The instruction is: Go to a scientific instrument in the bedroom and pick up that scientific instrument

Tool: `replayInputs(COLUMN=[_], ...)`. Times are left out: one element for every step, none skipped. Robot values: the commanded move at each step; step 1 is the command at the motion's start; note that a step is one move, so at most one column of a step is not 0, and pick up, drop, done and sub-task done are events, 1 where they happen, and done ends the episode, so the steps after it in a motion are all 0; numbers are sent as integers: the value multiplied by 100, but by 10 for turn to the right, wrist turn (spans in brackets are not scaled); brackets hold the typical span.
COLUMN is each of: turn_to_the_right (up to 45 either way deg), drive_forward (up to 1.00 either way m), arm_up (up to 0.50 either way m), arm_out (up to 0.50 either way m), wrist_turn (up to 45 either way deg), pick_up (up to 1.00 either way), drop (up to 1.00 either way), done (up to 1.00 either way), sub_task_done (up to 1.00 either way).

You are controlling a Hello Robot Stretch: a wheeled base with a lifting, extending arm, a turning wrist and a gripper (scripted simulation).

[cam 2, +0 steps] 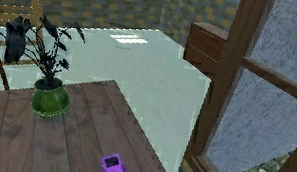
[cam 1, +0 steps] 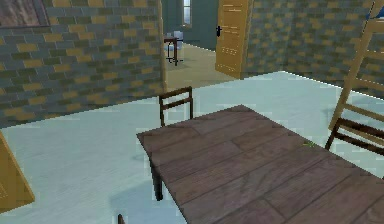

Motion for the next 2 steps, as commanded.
replayInputs(turn_to_the_right=[0, 0], drive_forward=[0, 0], arm_up=[50, 24], arm_out=[0, 0], wrist_turn=[0, 0], pick_up=[0, 0], drop=[0, 0], done=[0, 0], sub_task_done=[0, 0])
